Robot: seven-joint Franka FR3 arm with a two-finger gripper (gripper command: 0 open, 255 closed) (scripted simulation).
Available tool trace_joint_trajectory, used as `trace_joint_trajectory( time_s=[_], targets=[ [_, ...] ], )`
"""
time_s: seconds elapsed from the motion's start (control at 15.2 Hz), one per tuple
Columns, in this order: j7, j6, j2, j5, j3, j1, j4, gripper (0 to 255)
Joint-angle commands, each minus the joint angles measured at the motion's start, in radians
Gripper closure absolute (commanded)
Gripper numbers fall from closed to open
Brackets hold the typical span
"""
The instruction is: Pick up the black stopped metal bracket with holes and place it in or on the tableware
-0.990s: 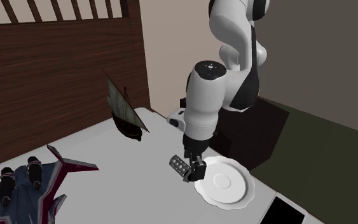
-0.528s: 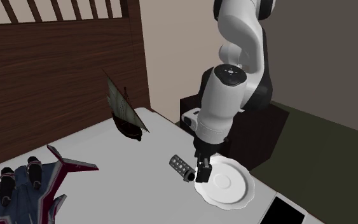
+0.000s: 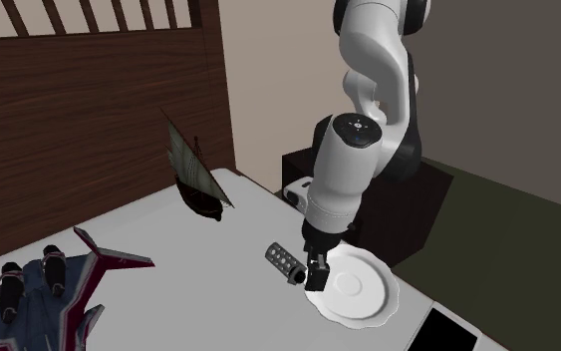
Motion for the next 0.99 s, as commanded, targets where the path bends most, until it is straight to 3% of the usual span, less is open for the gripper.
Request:
trace_joint_trajectory(
  time_s=[0.0, 0.07, 0.13, 0.92],
  targets=[
    [0.000, 0.001, 0.000, 0.000, 0.000, 0.000, 0.000, 0],
    [0.000, 0.001, 0.000, 0.000, 0.000, 0.000, 0.000, 0],
    [0.000, 0.001, 0.000, 0.000, 0.000, 0.000, 0.000, 255],
    [-0.008, -0.027, -0.024, 0.008, 0.005, -0.003, 0.004, 255]
  ],
)
